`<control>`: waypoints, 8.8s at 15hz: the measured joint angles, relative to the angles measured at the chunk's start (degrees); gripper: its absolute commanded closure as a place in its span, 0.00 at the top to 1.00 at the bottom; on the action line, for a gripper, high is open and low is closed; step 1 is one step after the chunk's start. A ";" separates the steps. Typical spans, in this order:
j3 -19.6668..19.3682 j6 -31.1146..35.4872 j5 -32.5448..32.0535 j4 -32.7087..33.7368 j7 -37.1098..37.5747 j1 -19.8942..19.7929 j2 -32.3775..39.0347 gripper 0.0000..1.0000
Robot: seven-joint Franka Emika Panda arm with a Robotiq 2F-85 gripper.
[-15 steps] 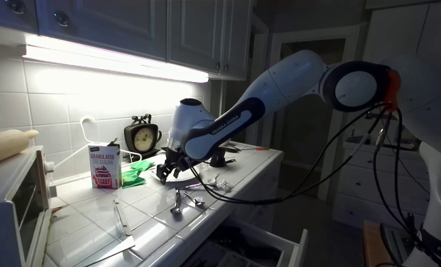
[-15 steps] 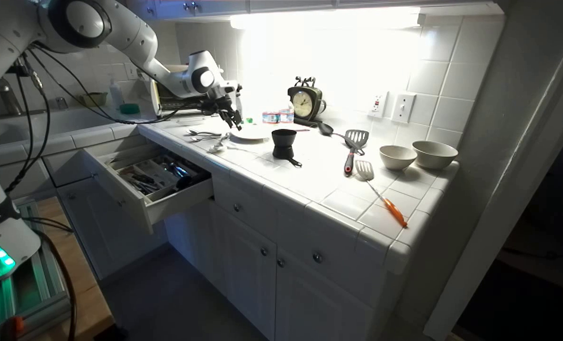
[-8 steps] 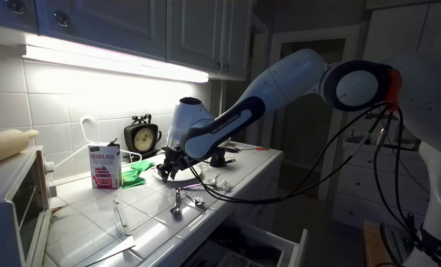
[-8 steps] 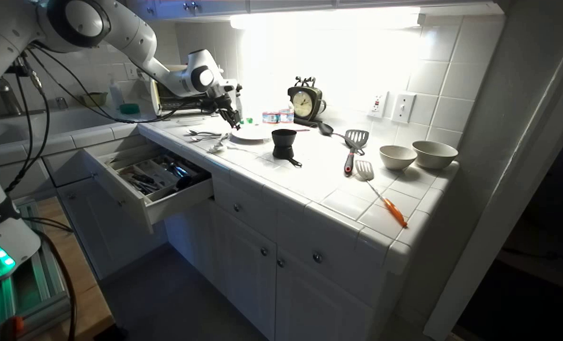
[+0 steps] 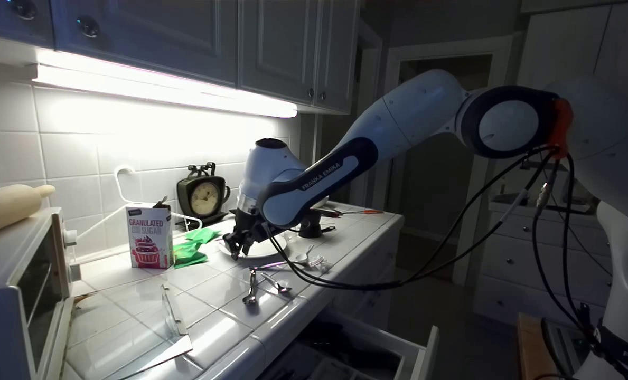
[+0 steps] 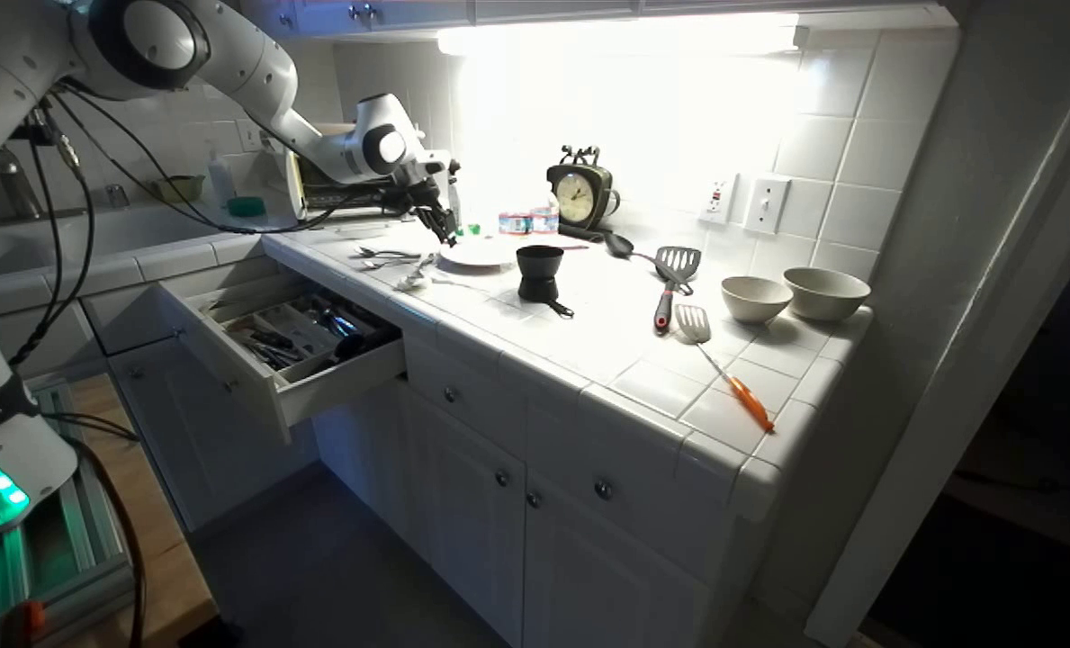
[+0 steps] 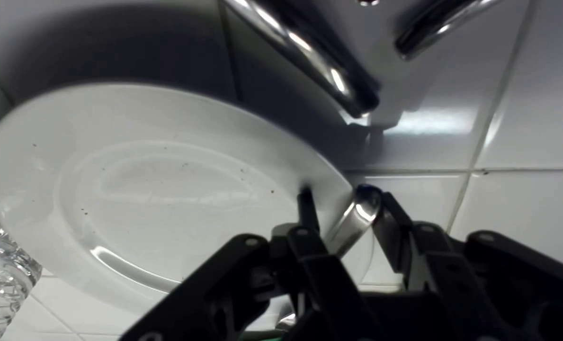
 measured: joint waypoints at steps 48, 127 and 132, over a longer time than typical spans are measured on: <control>14.68 -10.14 -0.25 -29.55 -45.30 -16.63 -26.84 0.04; 14.09 3.51 -6.03 -31.76 -20.80 -12.97 -20.48 0.35; 14.53 3.59 -4.78 -31.14 -21.58 -13.02 -19.16 0.02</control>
